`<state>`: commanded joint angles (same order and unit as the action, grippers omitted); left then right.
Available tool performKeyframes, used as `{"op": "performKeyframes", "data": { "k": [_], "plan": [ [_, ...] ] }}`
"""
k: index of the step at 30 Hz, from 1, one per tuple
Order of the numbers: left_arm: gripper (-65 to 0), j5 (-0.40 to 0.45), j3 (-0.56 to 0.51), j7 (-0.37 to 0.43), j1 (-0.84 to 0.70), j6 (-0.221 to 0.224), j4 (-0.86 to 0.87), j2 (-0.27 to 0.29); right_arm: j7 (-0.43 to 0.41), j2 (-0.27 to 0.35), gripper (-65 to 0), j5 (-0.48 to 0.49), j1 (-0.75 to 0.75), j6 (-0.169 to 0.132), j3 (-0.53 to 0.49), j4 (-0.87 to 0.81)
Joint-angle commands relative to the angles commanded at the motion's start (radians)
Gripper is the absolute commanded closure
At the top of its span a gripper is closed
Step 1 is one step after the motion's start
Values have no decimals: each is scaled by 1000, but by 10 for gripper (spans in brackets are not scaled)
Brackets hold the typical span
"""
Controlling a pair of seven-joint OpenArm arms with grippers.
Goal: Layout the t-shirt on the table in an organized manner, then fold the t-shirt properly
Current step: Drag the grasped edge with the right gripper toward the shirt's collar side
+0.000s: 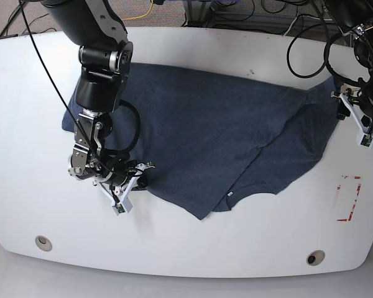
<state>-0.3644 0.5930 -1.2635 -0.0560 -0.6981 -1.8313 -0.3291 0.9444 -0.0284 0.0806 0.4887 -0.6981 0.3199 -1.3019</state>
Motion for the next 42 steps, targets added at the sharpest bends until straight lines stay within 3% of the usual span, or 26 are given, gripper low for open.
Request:
{"op": "performKeyframes", "data": {
  "k": [9, 14, 18, 30, 35, 42],
  "plan": [
    [-392, 0, -25, 2, 5, 0, 0, 0, 298, -87, 0, 0, -137, 0, -2, -390],
    [-392, 2, -66, 25, 37, 0, 11, 0, 411, -98, 0, 23, -262, 0, -126, -598],
    [-392, 2, -84, 31, 52, 0, 48, 0, 445, -94, 0, 95, -377, 0, -229, -721],
    [-392, 2, -101, 31, 170, 0, 106, 0, 452, -11, 0, 350, -628, 0, -391, -724],
    [-392, 2, -101, 29, 176, 0, 106, 0, 452, 40, 0, 390, -683, 0, -470, -724],
    [-392, 0, -103, 29, 176, 0, 114, 0, 452, 74, -10, 391, -683, 0, -468, -724]
  ]
}}
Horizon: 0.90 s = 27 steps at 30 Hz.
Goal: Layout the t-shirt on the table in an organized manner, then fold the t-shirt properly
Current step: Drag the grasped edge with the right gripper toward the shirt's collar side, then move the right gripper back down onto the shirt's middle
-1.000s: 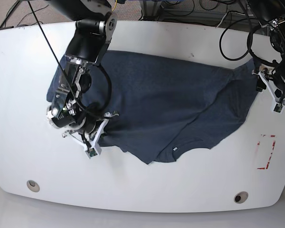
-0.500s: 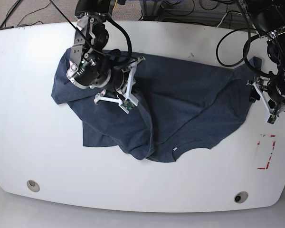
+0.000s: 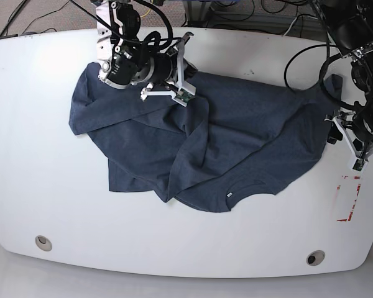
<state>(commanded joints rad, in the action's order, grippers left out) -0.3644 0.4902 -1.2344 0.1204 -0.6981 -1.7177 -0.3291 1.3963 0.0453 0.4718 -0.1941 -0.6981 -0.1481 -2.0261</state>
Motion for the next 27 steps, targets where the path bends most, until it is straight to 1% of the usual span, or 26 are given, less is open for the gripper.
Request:
{"op": "performKeyframes", "data": {
  "k": [2, 3, 4, 6, 9, 10, 11, 12, 13, 15, 18, 25, 27],
  "plan": [
    [-392, 0, 0, 0, 0, 0, 2, 0, 0, 9, -51, 2, 3, 0, 2, 0],
    [-392, 0, 0, 0, 0, 0, 3, 0, 0, 15, -87, 8, 11, 0, 2, 0],
    [-392, 0, 0, 0, 0, 0, 5, 0, -12, 25, -159, 11, 25, 0, 2, 0],
    [-392, 0, 0, 0, 0, 0, 5, 0, -27, 28, -257, 9, 37, 0, 3, 0],
    [-392, 0, 0, 0, -3, 0, 5, 0, -73, 26, -428, 5, 64, 0, 12, 0],
    [-392, 0, 0, 0, -3, 0, 5, 0, -82, 25, -453, 8, 72, 0, 18, 0],
    [-392, 0, 0, 0, -5, 0, 5, 2, -110, 23, -501, 9, 89, 0, 35, 3],
    [-392, 0, 0, 0, -6, 0, 5, 2, -133, 15, -528, 9, 100, 0, 48, 6],
    [-392, 0, 0, 0, -6, 0, 5, 2, -143, 9, -539, 6, 107, 0, 55, 9],
    [-392, 0, 0, 0, -6, 0, 5, 2, -194, -20, -571, 0, 141, 0, 100, 43],
    [-392, 0, 0, 0, -8, 0, 5, 2, -222, -41, -577, 0, 210, 0, 153, 117],
    [-392, 0, 0, 0, -9, 0, 5, 3, -286, -87, -577, 9, 368, 0, 290, 388],
    [-392, 0, 3, 0, -9, 0, 5, 17, -303, -95, -577, 9, 404, 0, 315, 456]
  ]
}}
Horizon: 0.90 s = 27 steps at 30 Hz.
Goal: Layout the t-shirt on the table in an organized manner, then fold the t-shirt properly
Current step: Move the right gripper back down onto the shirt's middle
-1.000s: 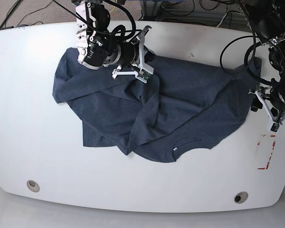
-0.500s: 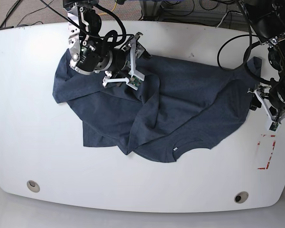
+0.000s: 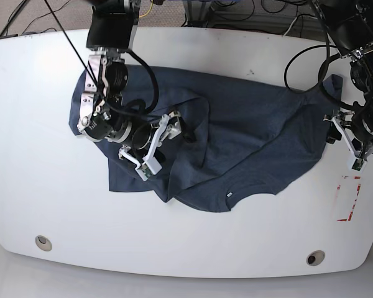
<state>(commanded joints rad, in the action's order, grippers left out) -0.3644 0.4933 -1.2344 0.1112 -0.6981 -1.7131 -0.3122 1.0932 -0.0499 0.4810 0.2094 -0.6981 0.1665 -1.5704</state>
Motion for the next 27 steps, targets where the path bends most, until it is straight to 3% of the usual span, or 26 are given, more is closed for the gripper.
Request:
{"op": "performKeyframes", "data": {
  "k": [8, 13, 22, 27],
  "plan": [
    [-392, 0, -2, 0, 0, 0, -3, 12, -109, -6, -575, 0, 91, 0, 9, 239],
    [-392, 0, -2, 0, 0, 0, -2, 12, -130, -26, -575, 0, 123, 0, 9, 334],
    [-392, 0, 0, 0, 0, 0, -2, 12, -212, -48, -575, 0, 155, 0, 9, 479],
    [-392, 0, 0, 0, 0, 0, -5, 12, -241, -48, -575, 0, 153, 0, 9, 477]
  ]
}}
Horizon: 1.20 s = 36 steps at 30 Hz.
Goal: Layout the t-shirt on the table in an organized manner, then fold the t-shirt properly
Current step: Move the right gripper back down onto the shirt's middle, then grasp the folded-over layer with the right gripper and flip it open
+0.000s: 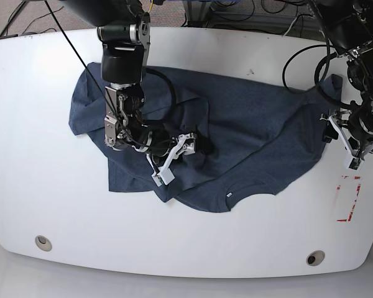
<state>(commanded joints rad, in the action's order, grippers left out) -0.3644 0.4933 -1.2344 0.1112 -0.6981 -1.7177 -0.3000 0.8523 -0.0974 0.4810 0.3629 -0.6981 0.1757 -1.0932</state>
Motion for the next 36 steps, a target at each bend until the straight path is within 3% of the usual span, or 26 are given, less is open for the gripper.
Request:
{"op": "performKeyframes", "data": {
  "k": [5, 7, 13, 17, 25, 28, 36],
  "plan": [
    [-392, 0, 0, 0, 0, 0, 3, 0, -3, -2, -560, -8, 2, 0, -3, 3],
    [-392, 0, -2, 0, 0, 0, 3, 0, -3, -3, -488, -6, 8, 0, -3, 3],
    [-392, 0, -2, 0, 2, 0, 5, 0, -15, -18, -5, -8, 29, 0, -5, 6],
    [-392, 0, -2, 0, 3, 0, 5, 0, -21, -21, -30, -8, 46, 0, -5, 6],
    [-392, 0, -2, 0, 3, 0, 5, 0, 25, -25, 0, 8, 60, 0, -5, -25],
    [-392, 0, -2, 0, 2, 0, 5, -2, 80, -25, 0, 66, 52, 0, -8, -97],
    [-392, 0, 0, 0, 2, 0, 5, -6, 232, 5, 0, 249, -28, 0, -135, -310]
  ]
}}
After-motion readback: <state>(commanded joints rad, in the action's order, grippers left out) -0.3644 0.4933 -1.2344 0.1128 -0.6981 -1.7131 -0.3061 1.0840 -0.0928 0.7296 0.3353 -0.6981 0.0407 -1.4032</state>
